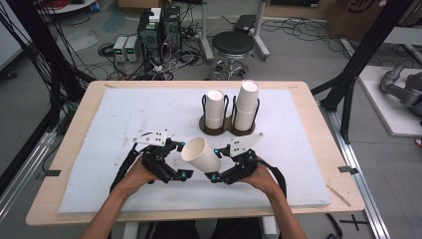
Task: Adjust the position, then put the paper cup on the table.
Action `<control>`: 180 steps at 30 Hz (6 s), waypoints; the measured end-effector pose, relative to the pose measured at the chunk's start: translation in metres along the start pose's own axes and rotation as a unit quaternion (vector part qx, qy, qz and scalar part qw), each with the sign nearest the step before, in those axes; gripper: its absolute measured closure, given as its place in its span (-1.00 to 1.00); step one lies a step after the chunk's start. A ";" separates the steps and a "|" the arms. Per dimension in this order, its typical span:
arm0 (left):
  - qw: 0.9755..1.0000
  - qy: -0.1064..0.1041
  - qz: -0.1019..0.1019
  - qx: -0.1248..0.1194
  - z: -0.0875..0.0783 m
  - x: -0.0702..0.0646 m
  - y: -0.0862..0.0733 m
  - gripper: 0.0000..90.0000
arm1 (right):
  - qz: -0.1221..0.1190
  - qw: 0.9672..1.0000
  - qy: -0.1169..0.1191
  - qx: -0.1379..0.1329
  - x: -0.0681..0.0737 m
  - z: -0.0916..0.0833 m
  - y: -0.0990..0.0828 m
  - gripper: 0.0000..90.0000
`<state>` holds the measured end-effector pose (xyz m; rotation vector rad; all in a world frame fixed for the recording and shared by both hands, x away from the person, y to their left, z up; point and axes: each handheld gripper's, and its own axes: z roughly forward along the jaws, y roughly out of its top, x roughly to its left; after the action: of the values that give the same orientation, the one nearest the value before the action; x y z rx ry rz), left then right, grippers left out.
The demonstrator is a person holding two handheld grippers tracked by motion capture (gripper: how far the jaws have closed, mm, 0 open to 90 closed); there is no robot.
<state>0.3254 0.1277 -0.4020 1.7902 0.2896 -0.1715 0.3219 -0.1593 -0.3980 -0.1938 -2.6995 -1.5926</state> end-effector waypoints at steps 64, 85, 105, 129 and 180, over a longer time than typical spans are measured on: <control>0.998 -0.028 0.037 -0.043 0.015 -0.003 0.015 -0.33 | -0.004 1.000 0.017 -0.011 0.001 0.009 0.000 -0.18; 0.998 -0.009 0.049 -0.041 0.010 -0.005 0.016 -0.33 | -0.003 1.000 -0.002 0.027 0.005 0.017 0.001 -0.59; 0.997 0.056 0.058 0.002 -0.003 -0.006 0.020 -0.33 | 0.076 0.988 -0.133 0.014 -0.006 -0.027 -0.040 -0.59; 0.983 0.150 0.045 0.097 -0.011 -0.004 0.023 -0.34 | 0.180 0.911 -0.370 -0.015 -0.012 -0.063 -0.086 -0.59; 0.977 0.173 0.041 0.115 -0.020 0.001 0.019 -0.33 | 0.199 0.905 -0.374 -0.040 -0.013 -0.070 -0.098 -0.59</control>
<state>0.3306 0.1432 -0.3794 2.0573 0.4571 0.1762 0.3204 -0.2684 -0.4505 -1.5328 -2.7462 -1.7307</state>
